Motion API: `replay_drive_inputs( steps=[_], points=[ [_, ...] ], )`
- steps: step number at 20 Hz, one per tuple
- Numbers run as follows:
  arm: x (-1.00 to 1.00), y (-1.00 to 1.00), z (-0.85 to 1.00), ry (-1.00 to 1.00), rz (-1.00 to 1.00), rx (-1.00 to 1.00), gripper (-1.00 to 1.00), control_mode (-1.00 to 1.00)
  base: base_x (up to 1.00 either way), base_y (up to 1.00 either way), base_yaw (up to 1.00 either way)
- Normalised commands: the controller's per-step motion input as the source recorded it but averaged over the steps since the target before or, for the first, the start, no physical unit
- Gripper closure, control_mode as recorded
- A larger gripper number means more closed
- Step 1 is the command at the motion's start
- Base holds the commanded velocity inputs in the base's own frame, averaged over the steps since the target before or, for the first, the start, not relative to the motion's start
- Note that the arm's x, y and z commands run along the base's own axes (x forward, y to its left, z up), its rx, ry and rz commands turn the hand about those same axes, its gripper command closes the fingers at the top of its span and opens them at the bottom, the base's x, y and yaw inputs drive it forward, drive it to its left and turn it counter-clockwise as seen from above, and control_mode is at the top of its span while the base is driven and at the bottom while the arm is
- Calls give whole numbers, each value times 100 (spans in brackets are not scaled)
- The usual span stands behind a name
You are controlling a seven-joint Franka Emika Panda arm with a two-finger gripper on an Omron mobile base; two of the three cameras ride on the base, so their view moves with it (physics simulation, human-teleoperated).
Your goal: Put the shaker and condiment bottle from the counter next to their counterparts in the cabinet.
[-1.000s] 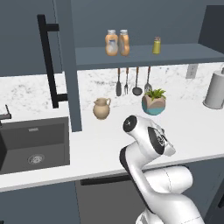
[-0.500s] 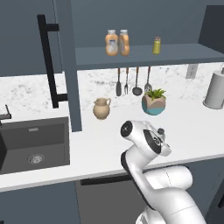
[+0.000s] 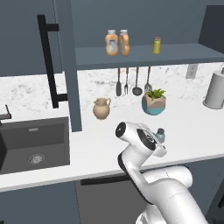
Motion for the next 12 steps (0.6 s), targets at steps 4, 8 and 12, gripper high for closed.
replay_drive_inputs(
  steps=[4, 8, 12],
  points=[
    [10, 0, -30, 2, 0, -6, -100, -100, 0, 0, 0],
    [25, -1, -14, 6, 0, -6, -100, -100, 0, 0, 0],
    [24, 0, -16, 5, 0, -6, -100, -100, 0, 0, 0]
  ],
)
